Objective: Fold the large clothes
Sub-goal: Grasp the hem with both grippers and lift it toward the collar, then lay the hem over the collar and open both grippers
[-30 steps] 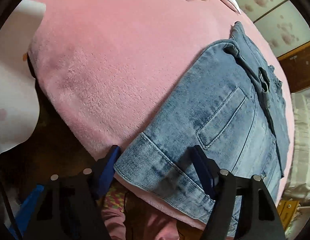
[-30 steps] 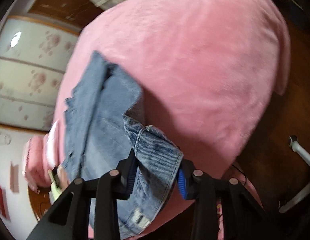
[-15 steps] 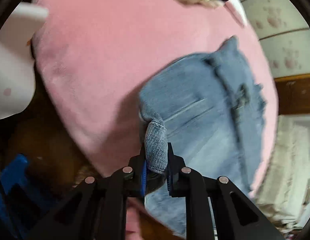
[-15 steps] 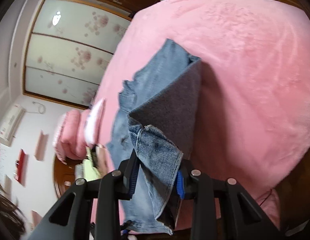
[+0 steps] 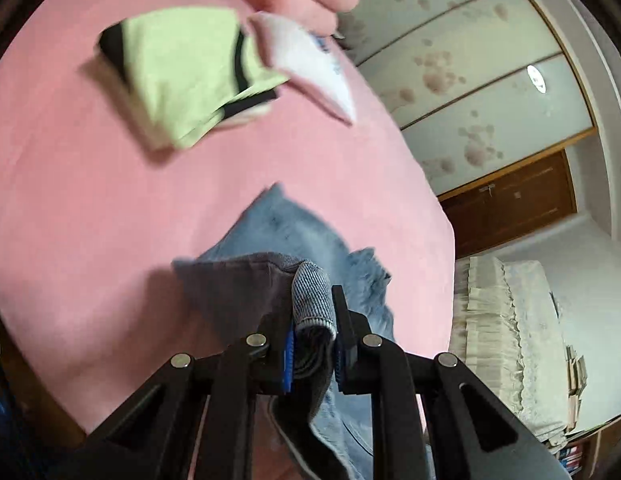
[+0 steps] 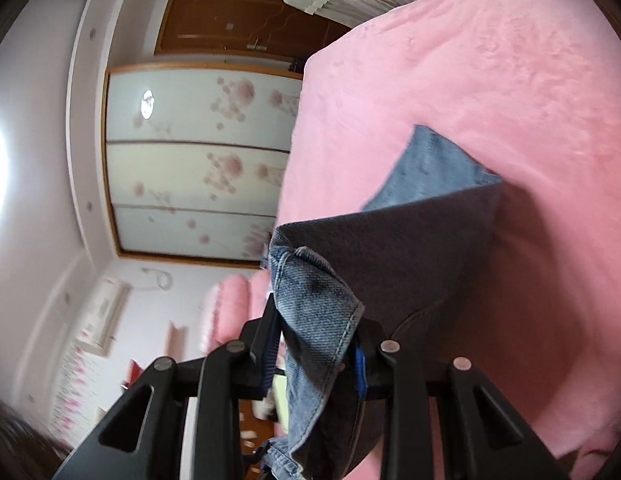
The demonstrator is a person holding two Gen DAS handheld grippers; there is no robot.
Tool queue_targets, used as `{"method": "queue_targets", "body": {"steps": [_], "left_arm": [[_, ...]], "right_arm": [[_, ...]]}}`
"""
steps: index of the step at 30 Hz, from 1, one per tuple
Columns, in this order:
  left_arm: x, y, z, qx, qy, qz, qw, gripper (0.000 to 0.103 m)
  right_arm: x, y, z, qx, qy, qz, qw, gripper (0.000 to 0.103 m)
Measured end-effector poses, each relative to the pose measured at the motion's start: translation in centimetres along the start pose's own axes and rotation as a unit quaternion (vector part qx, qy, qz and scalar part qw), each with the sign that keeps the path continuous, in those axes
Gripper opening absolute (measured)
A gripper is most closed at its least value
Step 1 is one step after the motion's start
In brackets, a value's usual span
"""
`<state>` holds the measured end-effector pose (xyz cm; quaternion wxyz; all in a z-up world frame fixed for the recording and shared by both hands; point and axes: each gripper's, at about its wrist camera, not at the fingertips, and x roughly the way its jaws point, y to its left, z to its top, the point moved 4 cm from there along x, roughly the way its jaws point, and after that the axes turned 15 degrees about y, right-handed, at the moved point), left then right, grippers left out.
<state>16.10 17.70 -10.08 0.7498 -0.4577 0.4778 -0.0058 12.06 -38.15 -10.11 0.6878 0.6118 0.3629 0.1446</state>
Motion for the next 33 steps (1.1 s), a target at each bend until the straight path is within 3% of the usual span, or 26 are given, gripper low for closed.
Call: {"method": "queue_targets", "body": {"steps": [7, 13, 18, 20, 22, 24, 25, 26, 29, 33], "left_arm": [[4.0, -5.4, 5.7, 0.038, -0.007, 0.035, 0.9986, 0.012], [12.2, -7.5, 11.4, 0.039, -0.002, 0.098, 0.9944, 0.012], [20.4, -7.8, 14.1, 0.057, 0.036, 0.192, 0.9791, 0.014], [22.4, -7.4, 14.6, 0.054, 0.055, 0.213, 0.9741, 0.029], [23.3, -7.0, 15.1, 0.042, 0.047, 0.212, 0.9753, 0.036], [23.5, -6.7, 15.5, 0.047, 0.034, 0.210, 0.9760, 0.051], [23.8, -6.6, 15.7, 0.062, 0.034, 0.224, 0.9720, 0.070], [24.0, -6.4, 15.8, 0.075, 0.038, 0.236, 0.9682, 0.078], [24.8, -5.2, 15.4, 0.118, 0.068, 0.287, 0.9484, 0.078], [26.0, -1.7, 13.9, 0.141, 0.141, 0.347, 0.9165, 0.078]], "right_arm": [[4.2, 1.1, 6.6, 0.015, 0.020, 0.004, 1.000, 0.029], [9.0, -1.7, 13.2, 0.068, 0.020, -0.015, 0.997, 0.029], [13.0, -5.9, 17.9, 0.125, 0.028, -0.076, 0.989, 0.030], [14.4, -7.1, 19.0, 0.134, 0.038, -0.119, 0.983, 0.034], [15.5, -7.8, 19.9, 0.129, 0.051, -0.165, 0.976, 0.035], [15.7, -7.7, 20.7, 0.111, 0.045, -0.171, 0.978, 0.036], [15.7, -7.5, 21.1, 0.102, 0.044, -0.177, 0.978, 0.044], [15.6, -7.3, 21.4, 0.094, 0.043, -0.185, 0.977, 0.050], [15.3, -7.3, 21.8, 0.066, 0.040, -0.234, 0.969, 0.053], [15.0, -8.5, 21.4, 0.023, 0.073, -0.328, 0.942, 0.054]]}}
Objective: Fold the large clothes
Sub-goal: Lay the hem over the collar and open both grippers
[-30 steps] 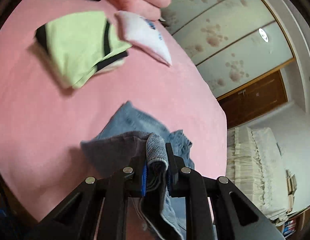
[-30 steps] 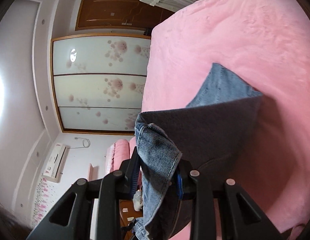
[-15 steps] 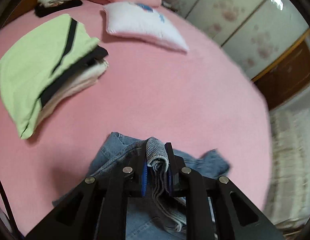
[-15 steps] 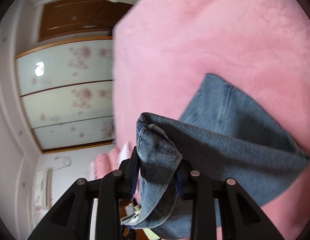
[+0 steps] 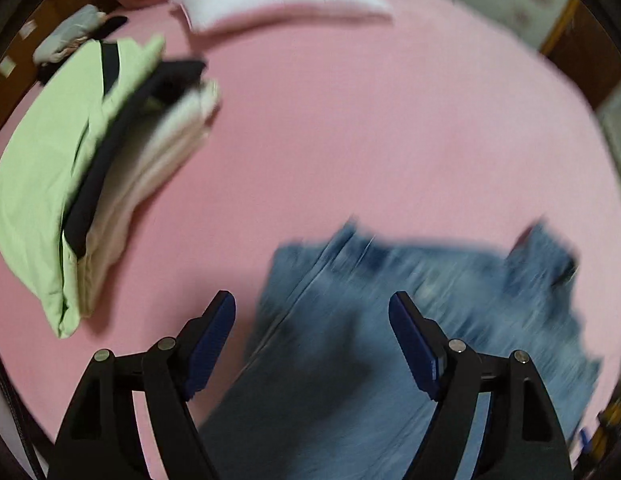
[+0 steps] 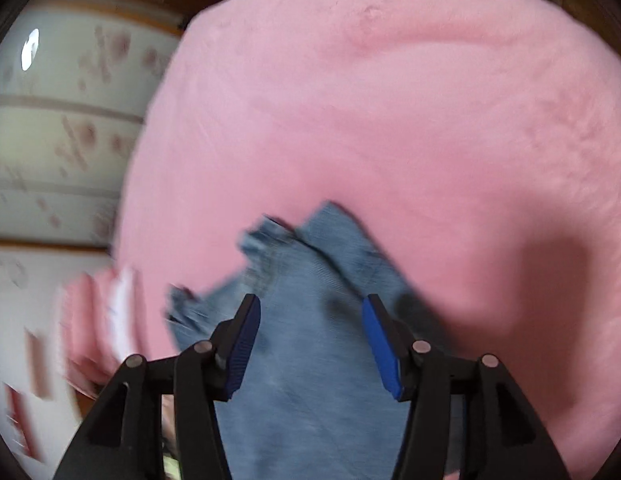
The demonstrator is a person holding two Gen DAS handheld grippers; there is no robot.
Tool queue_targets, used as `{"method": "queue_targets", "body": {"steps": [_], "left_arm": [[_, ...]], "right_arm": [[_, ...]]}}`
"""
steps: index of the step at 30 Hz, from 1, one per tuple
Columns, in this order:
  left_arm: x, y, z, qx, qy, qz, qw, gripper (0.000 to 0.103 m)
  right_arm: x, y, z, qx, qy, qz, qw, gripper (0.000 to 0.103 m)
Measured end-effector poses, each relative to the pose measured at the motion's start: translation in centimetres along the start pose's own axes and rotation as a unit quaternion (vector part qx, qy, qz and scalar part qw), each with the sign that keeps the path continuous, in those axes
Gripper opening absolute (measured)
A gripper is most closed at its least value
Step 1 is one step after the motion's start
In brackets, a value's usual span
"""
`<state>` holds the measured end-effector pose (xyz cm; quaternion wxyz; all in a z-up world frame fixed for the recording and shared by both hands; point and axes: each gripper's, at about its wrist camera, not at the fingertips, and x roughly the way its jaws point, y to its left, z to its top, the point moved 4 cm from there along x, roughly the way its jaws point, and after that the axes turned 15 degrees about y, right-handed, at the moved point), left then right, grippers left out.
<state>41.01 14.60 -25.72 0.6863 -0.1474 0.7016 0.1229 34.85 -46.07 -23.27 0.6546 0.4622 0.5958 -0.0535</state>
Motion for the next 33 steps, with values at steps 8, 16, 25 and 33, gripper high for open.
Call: {"method": "queue_targets", "body": {"steps": [8, 16, 25, 33], "left_arm": [[4.7, 2.0, -2.6, 0.041, 0.071, 0.046, 0.9956, 0.078], [6.0, 3.0, -3.8, 0.011, 0.071, 0.027, 0.9970, 0.078], [5.3, 2.7, -7.1, 0.032, 0.071, 0.023, 0.9967, 0.078], [5.2, -0.6, -10.1, 0.058, 0.064, 0.024, 0.9959, 0.078]], "right_arm": [[3.5, -0.5, -2.4, -0.158, 0.042, -0.178, 0.970, 0.056], [4.3, -0.4, -2.8, -0.149, 0.037, -0.205, 0.967, 0.049], [4.7, 2.3, -4.6, -0.259, -0.010, -0.278, 0.925, 0.048], [6.9, 5.6, -4.2, -0.359, -0.013, -0.314, 0.879, 0.020]]}}
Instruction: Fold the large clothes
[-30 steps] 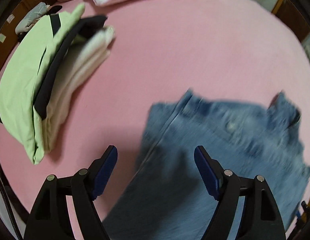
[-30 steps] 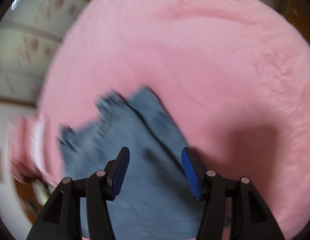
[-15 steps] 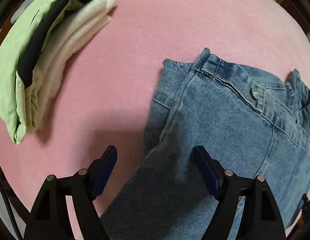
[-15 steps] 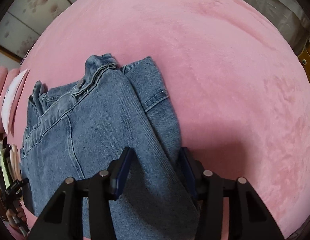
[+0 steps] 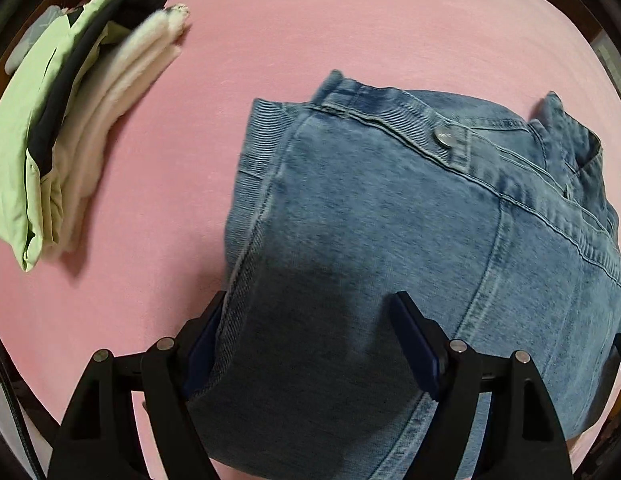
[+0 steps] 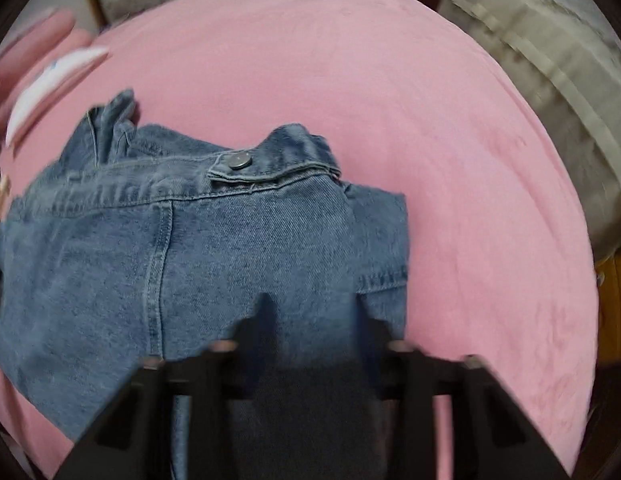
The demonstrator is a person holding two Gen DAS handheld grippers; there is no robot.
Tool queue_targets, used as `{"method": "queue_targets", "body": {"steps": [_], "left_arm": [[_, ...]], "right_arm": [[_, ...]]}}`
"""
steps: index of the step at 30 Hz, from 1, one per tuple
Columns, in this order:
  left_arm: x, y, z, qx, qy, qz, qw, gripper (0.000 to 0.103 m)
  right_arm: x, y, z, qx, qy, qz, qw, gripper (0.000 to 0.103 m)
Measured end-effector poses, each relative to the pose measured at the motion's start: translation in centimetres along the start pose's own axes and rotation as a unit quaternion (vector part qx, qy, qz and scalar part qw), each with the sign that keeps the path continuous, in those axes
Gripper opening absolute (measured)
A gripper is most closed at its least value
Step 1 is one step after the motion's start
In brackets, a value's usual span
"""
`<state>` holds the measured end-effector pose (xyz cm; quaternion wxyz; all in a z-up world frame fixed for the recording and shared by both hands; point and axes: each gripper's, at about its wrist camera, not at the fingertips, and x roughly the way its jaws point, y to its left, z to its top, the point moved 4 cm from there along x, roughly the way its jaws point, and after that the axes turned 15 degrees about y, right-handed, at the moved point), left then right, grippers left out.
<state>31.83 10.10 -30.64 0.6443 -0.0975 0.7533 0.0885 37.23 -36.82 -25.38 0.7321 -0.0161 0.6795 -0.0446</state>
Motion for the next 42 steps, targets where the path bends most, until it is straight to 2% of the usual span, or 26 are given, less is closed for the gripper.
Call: {"method": "queue_targets", "body": {"steps": [2, 4, 6, 8, 11, 13, 14, 16, 20, 21, 23, 25, 26, 28, 31, 33, 34, 35, 37, 38, 40, 42], "left_arm": [[-0.5, -1.1, -0.6, 0.002, -0.004, 0.000, 1.0000, 0.078], [-1.0, -2.4, -0.7, 0.006, -0.010, -0.003, 0.9999, 0.078], [-1.4, -3.1, -1.4, 0.011, -0.022, -0.014, 0.9996, 0.078], [-1.9, -3.9, -2.4, 0.021, -0.025, -0.023, 0.9992, 0.078], [-2.1, -5.1, -3.6, 0.039, -0.029, -0.005, 0.9988, 0.078], [-2.2, -6.5, -4.2, 0.054, -0.032, 0.011, 0.9980, 0.078], [-2.7, -6.9, -4.6, 0.066, -0.036, 0.018, 0.9971, 0.078], [-3.9, -8.0, -5.4, 0.083, -0.047, 0.025, 0.9951, 0.078], [-6.0, -9.5, -8.5, 0.120, -0.064, 0.017, 0.9906, 0.078], [-6.3, -9.9, -9.6, 0.130, -0.067, 0.016, 0.9891, 0.078], [-6.9, -10.3, -11.3, 0.151, -0.075, 0.014, 0.9856, 0.071], [-7.1, -10.4, -12.8, 0.162, -0.081, 0.016, 0.9834, 0.061], [-7.2, -10.6, -13.3, 0.170, -0.081, 0.010, 0.9822, 0.055], [-7.5, -10.7, -13.8, 0.179, -0.087, 0.011, 0.9800, 0.051], [-8.4, -10.1, -14.1, 0.170, -0.111, 0.022, 0.9789, 0.051], [-9.4, -8.9, -13.9, 0.158, -0.137, 0.026, 0.9775, 0.051], [-9.8, -8.4, -13.8, 0.150, -0.152, 0.032, 0.9765, 0.048], [-10.0, -7.7, -13.6, 0.140, -0.163, 0.044, 0.9756, 0.032], [-9.4, -6.2, -12.5, 0.118, -0.149, 0.076, 0.9789, 0.013], [-9.2, -5.6, -12.1, 0.106, -0.137, 0.074, 0.9821, 0.013], [-9.2, -4.3, -11.5, 0.085, -0.122, 0.031, 0.9884, 0.013], [-9.4, -3.8, -11.5, 0.079, -0.101, -0.045, 0.9907, 0.013]], "right_arm": [[0.1, 0.2, 0.9, -0.003, 0.006, 0.003, 1.000, 0.001], [-0.3, -0.4, 0.9, 0.006, -0.004, 0.004, 1.000, 0.001], [-1.1, -0.6, 0.4, 0.013, -0.025, -0.019, 0.999, 0.000], [-1.2, -0.5, -0.1, 0.040, -0.026, -0.030, 0.998, 0.000], [0.1, -0.4, 0.2, 0.097, -0.017, -0.039, 0.994, 0.001], [-0.1, 0.3, 0.7, 0.104, -0.023, -0.090, 0.990, 0.003], [-0.7, 1.0, 0.7, 0.103, -0.032, -0.106, 0.989, 0.007], [-2.4, 2.1, 0.1, 0.095, -0.058, -0.113, 0.987, 0.007], [-5.3, 4.6, -2.6, 0.052, -0.087, -0.042, 0.994, 0.007], [-5.5, 5.7, -3.5, 0.041, -0.082, -0.009, 0.996, 0.007], [-5.2, 7.9, -5.0, 0.019, -0.054, 0.070, 0.996, 0.007], [-4.4, 11.4, -7.0, 0.000, -0.014, 0.154, 0.988, 0.007], [-3.8, 12.3, -7.8, -0.002, 0.001, 0.181, 0.983, 0.007], [-2.5, 15.4, -9.7, -0.003, 0.032, 0.232, 0.972, 0.007], [-1.8, 18.4, -11.4, 0.008, 0.043, 0.258, 0.965, 0.007], [-1.6, 19.7, -11.4, 0.019, 0.051, 0.283, 0.957, 0.007], [-1.5, 20.3, -11.2, 0.024, 0.057, 0.290, 0.955, 0.007], [-1.6, 20.5, -10.7, 0.025, 0.058, 0.293, 0.954, 0.007], [-1.8, 21.0, -9.9, 0.017, 0.056, 0.297, 0.953, 0.007], [-2.0, 21.4, -9.9, 0.011, 0.054, 0.298, 0.953, 0.007], [-2.4, 21.4, -9.6, 0.000, 0.049, 0.296, 0.954, 0.007], [-2.3, 21.3, -9.4, -0.008, 0.045, 0.297, 0.954, 0.007]]}}
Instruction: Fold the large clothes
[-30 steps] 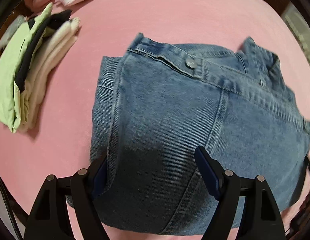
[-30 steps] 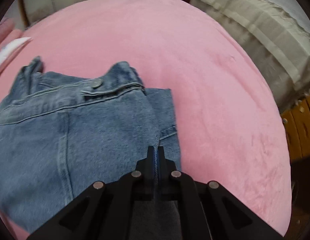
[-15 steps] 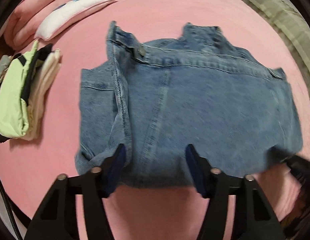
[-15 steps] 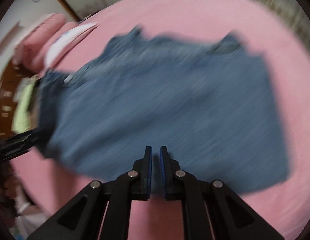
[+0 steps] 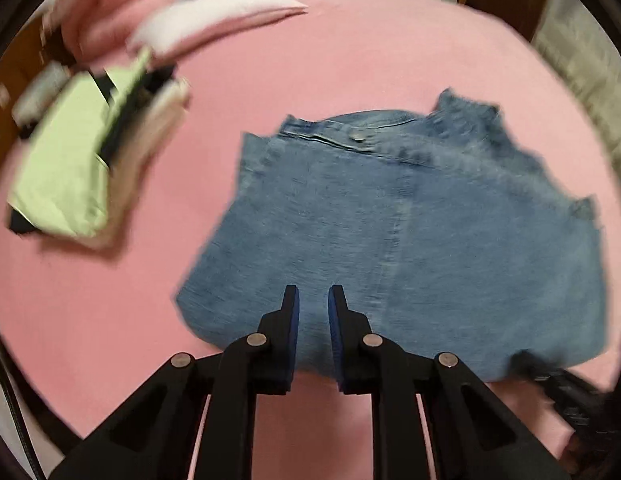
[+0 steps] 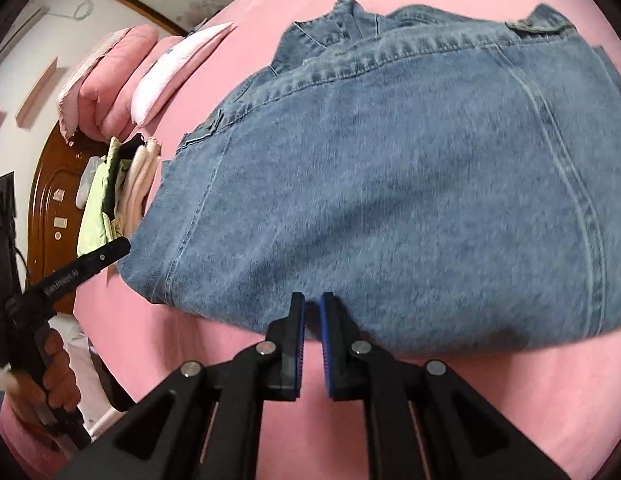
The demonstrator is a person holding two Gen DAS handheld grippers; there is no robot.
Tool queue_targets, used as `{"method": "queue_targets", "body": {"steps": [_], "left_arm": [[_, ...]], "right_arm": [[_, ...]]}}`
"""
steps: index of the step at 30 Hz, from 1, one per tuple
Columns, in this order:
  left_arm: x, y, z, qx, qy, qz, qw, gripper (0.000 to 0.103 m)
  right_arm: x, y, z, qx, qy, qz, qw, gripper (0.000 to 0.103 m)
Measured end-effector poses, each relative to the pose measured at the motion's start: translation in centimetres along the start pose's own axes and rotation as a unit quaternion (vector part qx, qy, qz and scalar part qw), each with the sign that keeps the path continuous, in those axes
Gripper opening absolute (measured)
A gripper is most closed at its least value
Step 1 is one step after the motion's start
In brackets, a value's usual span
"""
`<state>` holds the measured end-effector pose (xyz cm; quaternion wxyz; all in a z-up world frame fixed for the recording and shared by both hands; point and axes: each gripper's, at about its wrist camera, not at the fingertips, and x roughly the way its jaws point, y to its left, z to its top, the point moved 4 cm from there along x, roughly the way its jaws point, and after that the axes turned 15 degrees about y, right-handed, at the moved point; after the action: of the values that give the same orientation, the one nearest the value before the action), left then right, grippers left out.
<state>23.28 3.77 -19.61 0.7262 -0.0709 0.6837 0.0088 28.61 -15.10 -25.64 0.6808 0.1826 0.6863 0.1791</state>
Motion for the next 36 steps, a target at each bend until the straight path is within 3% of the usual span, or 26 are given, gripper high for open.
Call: {"method": "queue_targets", "body": {"steps": [3, 5, 12, 15, 17, 19, 22, 23, 24, 26, 27, 29, 30, 32, 33, 34, 36], "left_arm": [[1.0, -1.6, -0.6, 0.015, 0.045, -0.073, 0.9962, 0.015], [2.0, -3.4, -1.2, 0.029, 0.074, -0.086, 0.9931, 0.019], [7.3, -10.3, -3.2, 0.078, 0.155, -0.120, 0.9775, 0.019], [8.7, -10.8, -3.3, 0.074, 0.133, -0.064, 0.9863, 0.011], [8.5, -9.9, -2.7, 0.052, 0.115, -0.053, 0.9905, 0.008], [7.9, -8.3, -2.2, 0.031, 0.094, -0.038, 0.9944, 0.006], [7.1, -5.5, -1.6, 0.027, 0.066, 0.015, 0.9974, 0.004], [6.8, -4.0, -1.4, 0.028, 0.051, 0.072, 0.9958, 0.005], [6.9, -2.4, -1.2, 0.026, 0.043, 0.136, 0.9894, 0.006], [7.6, 0.4, -1.1, 0.014, 0.056, 0.194, 0.9793, 0.006], [8.2, 1.9, -1.2, 0.000, 0.067, 0.171, 0.9829, 0.006], [8.2, 3.1, -1.2, -0.027, 0.065, 0.121, 0.9901, 0.006], [7.9, 3.0, -1.1, -0.032, 0.065, 0.121, 0.9900, 0.006], [7.0, 2.0, -1.2, -0.030, 0.057, 0.122, 0.9905, 0.007], [6.1, 0.8, -1.4, -0.022, 0.046, 0.098, 0.9939, 0.007], [5.8, -0.3, -1.4, -0.015, 0.041, 0.078, 0.9960, 0.007], [5.0, -4.3, -2.0, 0.025, 0.047, 0.004, 0.9986, 0.010]], "right_arm": [[-0.6, -0.8, 0.0, -0.003, 0.003, 0.016, 1.000, 0.007], [-0.7, -1.7, 0.0, 0.008, 0.001, 0.021, 1.000, 0.007], [0.7, -5.1, 0.5, 0.114, 0.016, 0.111, 0.987, 0.007], [1.1, -6.7, 0.8, 0.137, 0.025, 0.116, 0.983, 0.000], [0.7, -8.2, 0.8, 0.163, 0.020, 0.142, 0.976, 0.000], [-0.6, -10.2, 0.5, 0.178, 0.006, 0.133, 0.975, 0.000], [-3.6, -12.8, -0.5, 0.165, -0.023, 0.063, 0.984, 0.000], [-4.4, -13.4, -0.9, 0.157, -0.028, 0.068, 0.985, 0.000], [-5.5, -14.6, -1.4, 0.163, -0.034, 0.030, 0.986, 0.000], [-7.7, -17.2, -2.4, 0.178, -0.052, -0.099, 0.978, 0.000], [-9.0, -18.6, -3.0, 0.181, -0.065, -0.145, 0.971, 0.000], [-10.3, -20.0, -3.6, 0.189, -0.076, -0.143, 0.969, 0.000], [-10.5, -20.0, -3.5, 0.187, -0.073, -0.148, 0.968, 0.000], [-10.6, -18.6, -3.0, 0.172, -0.066, -0.199, 0.963, 0.000], [-10.5, -17.1, -2.6, 0.148, -0.072, -0.212, 0.963, 0.001], [-10.2, -15.3, -2.1, 0.114, -0.084, -0.189, 0.972, 0.002], [-9.1, -12.1, -1.7, 0.068, -0.097, -0.119, 0.986, 0.002]]}}
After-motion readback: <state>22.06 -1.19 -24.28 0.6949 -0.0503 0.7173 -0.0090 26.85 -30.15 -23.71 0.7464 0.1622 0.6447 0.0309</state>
